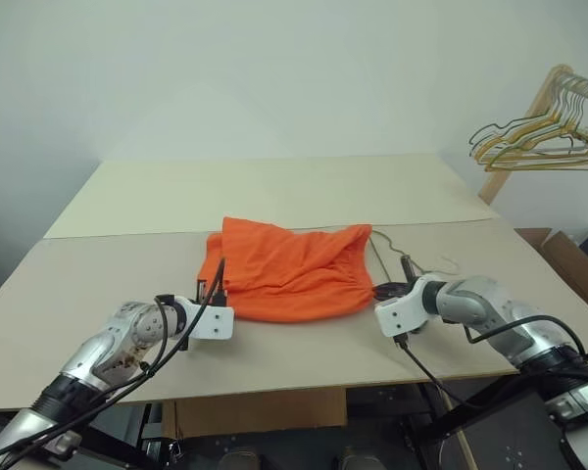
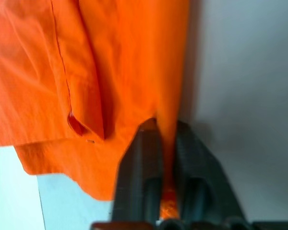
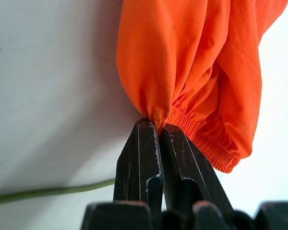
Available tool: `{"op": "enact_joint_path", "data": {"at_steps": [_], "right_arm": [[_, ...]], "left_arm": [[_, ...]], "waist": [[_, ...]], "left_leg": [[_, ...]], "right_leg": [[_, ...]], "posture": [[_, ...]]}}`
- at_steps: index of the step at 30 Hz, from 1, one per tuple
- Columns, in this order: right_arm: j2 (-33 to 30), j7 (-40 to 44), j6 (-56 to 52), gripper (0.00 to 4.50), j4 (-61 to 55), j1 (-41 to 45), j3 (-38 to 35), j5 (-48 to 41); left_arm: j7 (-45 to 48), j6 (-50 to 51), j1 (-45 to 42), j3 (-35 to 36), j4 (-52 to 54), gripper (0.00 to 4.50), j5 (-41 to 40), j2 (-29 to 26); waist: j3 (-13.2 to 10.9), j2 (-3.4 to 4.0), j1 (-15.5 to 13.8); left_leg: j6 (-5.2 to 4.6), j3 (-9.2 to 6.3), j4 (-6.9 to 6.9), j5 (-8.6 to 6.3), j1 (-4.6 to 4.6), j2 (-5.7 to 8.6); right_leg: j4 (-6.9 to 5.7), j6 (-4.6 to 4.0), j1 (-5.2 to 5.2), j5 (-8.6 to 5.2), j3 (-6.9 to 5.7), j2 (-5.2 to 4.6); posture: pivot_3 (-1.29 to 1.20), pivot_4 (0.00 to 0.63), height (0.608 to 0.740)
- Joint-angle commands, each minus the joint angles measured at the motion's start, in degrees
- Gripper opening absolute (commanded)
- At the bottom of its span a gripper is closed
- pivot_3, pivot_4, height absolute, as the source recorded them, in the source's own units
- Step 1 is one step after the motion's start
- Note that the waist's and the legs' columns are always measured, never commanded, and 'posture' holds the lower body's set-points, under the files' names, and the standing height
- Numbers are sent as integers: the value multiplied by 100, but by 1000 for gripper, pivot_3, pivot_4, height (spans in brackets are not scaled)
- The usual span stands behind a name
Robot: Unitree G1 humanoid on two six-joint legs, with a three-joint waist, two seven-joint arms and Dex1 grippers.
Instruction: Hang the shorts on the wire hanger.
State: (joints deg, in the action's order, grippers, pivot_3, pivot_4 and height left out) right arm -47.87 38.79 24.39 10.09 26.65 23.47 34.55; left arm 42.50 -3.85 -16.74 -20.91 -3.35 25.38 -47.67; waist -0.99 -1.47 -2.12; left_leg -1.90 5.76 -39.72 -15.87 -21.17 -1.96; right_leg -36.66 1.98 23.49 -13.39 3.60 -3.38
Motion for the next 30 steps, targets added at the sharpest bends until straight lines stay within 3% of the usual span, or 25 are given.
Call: {"op": "enact_joint_path", "data": {"at_steps": [1,5,9,13,17,19,23,25,28,30], "right_arm": [[40,-23,-3,0,-89,174,-214,-114],[35,5,221,0,-52,207,-248,-306],[-256,528,923,0,-307,-52,-353,-1472],[-1029,1473,1705,0,-602,-475,-349,-2756],[-1195,1896,1864,0,-502,-408,-419,-3284],[-968,1943,1558,0,-364,-105,-523,-3507],[-192,1700,667,0,189,953,-722,-3608],[475,1039,175,0,965,1904,-810,-3181],[1132,-68,-16,0,2365,3101,-716,-2323],[1507,-1243,-95,0,3505,3973,-527,-1664]], "left_arm": [[-102,-82,-326,290,-90,7,-33,8],[439,-429,-338,523,-45,7,-567,-318],[1785,-1012,251,1075,592,7,-2084,-1242],[2632,-1194,1226,1770,1329,7,-3088,-2098],[2801,-980,1661,2210,1798,7,-3515,-2273],[2628,-818,1373,2253,1809,7,-3507,-2100],[2044,-443,-130,2015,1014,7,-3177,-1368],[1555,-414,-1630,1719,-228,7,-2614,-777],[527,-652,-3575,1314,-2225,7,-1663,2],[-966,-740,-4941,1003,-3836,7,-863,486]], "waist": [[-3,-5,-4],[-4,-7,3],[-12,-19,114],[-16,-16,143],[-21,-24,150],[-31,-27,153],[-36,-29,147],[-42,-34,144],[-41,-35,135],[-36,-36,107]], "left_leg": [[0,0,0,0,-2,0],[-2,0,0,-1,-5,0],[-3,-1,4,-3,-20,-9],[-21,-24,0,-15,-52,-13],[-28,-16,-7,-18,-26,-14],[-29,-13,-6,-18,24,-18],[-28,-8,3,-18,88,-25],[-28,0,1,-18,93,-13],[-5,26,1,-3,76,-1],[3,29,4,0,33,4]], "right_leg": [[0,2,2,1,0,0],[0,5,6,2,2,-1],[-10,-3,37,-1,7,-2],[-17,4,66,-4,11,-16],[-10,-27,39,-25,12,-24],[-9,-32,-15,-29,12,-22],[-6,-8,-69,-47,14,-11],[-11,-35,-76,-29,14,-6],[-10,4,-60,7,10,7],[-7,10,-21,11,11,2]], "posture": [[83,0,740],[83,0,740],[78,0,740],[80,0,740],[82,0,740],[84,0,740],[79,0,740],[80,0,740],[81,0,740],[77,0,740]]}}
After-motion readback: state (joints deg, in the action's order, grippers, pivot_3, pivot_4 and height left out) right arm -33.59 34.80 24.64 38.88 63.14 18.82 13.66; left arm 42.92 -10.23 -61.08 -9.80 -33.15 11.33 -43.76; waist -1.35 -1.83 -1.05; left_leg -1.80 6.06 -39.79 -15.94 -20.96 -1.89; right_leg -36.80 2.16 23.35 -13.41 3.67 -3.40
